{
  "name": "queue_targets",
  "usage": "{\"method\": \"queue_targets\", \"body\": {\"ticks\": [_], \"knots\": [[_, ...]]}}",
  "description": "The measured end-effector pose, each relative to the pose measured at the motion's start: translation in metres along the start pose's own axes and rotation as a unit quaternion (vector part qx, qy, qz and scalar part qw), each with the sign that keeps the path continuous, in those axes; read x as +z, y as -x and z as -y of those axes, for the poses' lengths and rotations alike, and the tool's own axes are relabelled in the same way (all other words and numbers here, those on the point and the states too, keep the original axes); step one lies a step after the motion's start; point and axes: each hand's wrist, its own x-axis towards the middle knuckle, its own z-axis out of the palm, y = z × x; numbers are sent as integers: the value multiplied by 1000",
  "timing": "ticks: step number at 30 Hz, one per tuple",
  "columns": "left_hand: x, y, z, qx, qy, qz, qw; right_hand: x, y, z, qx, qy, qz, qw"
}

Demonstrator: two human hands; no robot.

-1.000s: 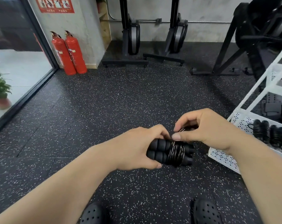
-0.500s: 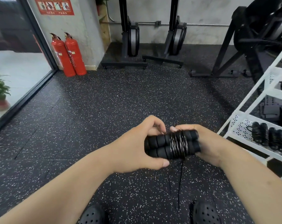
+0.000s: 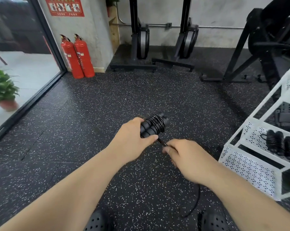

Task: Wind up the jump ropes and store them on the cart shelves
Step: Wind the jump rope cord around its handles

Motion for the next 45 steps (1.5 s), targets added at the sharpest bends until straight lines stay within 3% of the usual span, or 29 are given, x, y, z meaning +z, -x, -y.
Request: {"method": "queue_targets", "body": {"ticks": [4, 9, 16, 23, 33, 39, 43, 45], "knots": [[-1, -2, 7, 3, -47, 16, 999, -7, 17, 20, -47, 230, -46, 971], [-2, 1, 2, 48, -105, 63, 991, -26, 12, 22, -88, 267, -109, 953], [3, 13, -15, 178, -179, 138, 958, -40, -5, -4, -95, 174, -131, 971], [-2, 20, -25, 232, -151, 163, 947, -61, -8, -22, -50, -41, -53, 997], [-8, 33, -37, 197, -17, 215, 956, -66, -8, -39, -51, -246, -29, 968], [-16, 40, -42, 143, 126, 197, 962, -55, -6, -35, 33, -369, 87, 925], [-15, 35, -39, 111, 129, 161, 972, -35, -10, -33, 77, -275, 13, 958], [-12, 31, -36, 98, 113, 140, 979, -24, -9, -26, 95, -249, 21, 964]]}}
